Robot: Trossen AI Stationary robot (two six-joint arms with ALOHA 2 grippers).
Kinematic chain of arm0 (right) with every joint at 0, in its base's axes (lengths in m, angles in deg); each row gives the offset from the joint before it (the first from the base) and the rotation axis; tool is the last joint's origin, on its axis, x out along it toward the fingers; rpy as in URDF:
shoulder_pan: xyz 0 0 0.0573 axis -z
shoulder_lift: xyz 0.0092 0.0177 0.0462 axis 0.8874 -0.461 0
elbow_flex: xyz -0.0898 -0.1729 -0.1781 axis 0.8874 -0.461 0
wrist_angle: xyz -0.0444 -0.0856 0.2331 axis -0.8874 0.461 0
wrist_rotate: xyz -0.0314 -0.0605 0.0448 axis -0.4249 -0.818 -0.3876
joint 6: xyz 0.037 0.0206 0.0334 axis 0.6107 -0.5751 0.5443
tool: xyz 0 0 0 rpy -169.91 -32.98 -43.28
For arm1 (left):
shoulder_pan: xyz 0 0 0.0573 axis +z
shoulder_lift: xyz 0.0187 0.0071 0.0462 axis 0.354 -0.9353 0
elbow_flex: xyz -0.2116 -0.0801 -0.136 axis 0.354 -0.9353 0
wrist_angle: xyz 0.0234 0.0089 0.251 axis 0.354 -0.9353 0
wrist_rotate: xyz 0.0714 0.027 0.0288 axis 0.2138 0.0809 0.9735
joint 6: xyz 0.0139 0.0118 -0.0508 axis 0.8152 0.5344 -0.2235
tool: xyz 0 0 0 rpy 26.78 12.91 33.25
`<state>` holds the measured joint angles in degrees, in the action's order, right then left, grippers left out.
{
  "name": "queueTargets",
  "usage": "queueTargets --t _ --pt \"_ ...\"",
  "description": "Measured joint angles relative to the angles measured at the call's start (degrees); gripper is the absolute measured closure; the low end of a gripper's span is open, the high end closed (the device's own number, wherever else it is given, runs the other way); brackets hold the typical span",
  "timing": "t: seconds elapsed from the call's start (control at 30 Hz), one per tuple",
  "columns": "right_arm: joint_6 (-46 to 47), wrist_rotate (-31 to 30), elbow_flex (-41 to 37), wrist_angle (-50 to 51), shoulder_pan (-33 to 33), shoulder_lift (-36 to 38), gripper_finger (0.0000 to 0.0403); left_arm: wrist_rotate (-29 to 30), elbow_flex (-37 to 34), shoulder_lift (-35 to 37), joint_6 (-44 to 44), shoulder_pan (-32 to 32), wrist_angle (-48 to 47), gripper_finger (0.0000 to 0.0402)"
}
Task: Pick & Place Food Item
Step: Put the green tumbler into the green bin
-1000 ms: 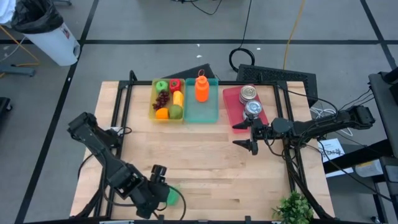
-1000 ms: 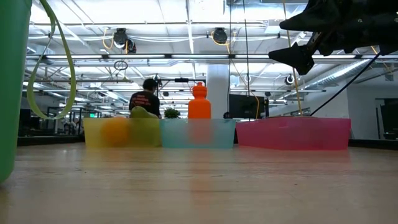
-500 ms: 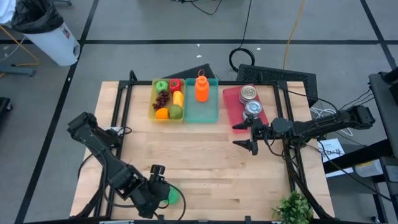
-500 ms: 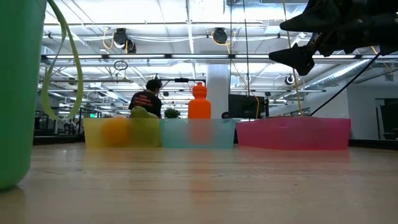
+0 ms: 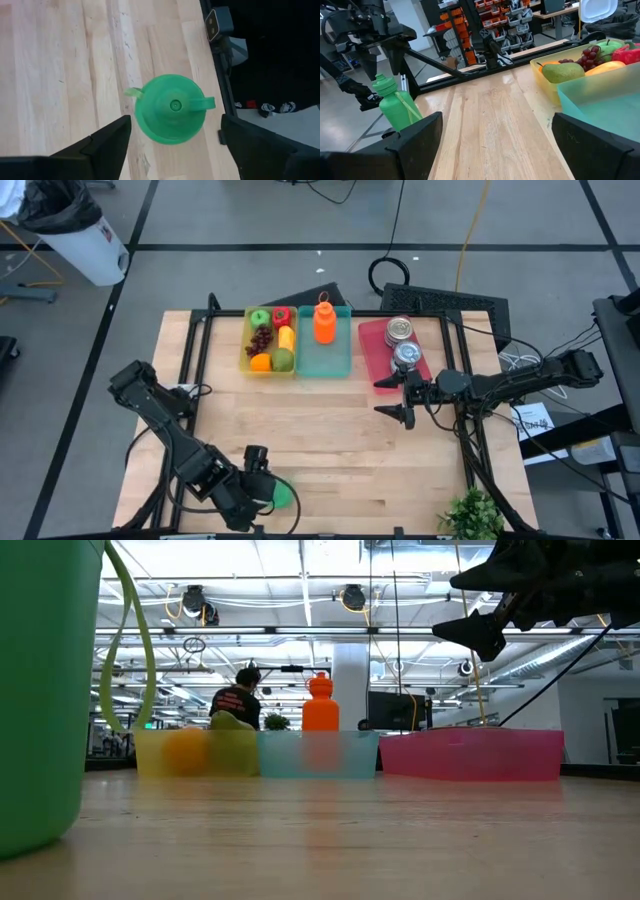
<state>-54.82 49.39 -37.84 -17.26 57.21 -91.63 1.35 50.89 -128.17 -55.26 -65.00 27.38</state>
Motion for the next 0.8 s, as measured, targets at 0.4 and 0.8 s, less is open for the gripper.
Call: queueTargets --t 0.4,0.8 --pt "0.24 0.01 0.00 -0.04 0.00 0.00 0.0046 -0.01 -4.51 -0.05 0.77 0.62 4.60 0.0081" --pt "0.24 0.01 0.00 -0.04 0.00 -0.01 0.0046 0.13 -4.52 -0.04 2.90 1.78 7.24 0.0096"
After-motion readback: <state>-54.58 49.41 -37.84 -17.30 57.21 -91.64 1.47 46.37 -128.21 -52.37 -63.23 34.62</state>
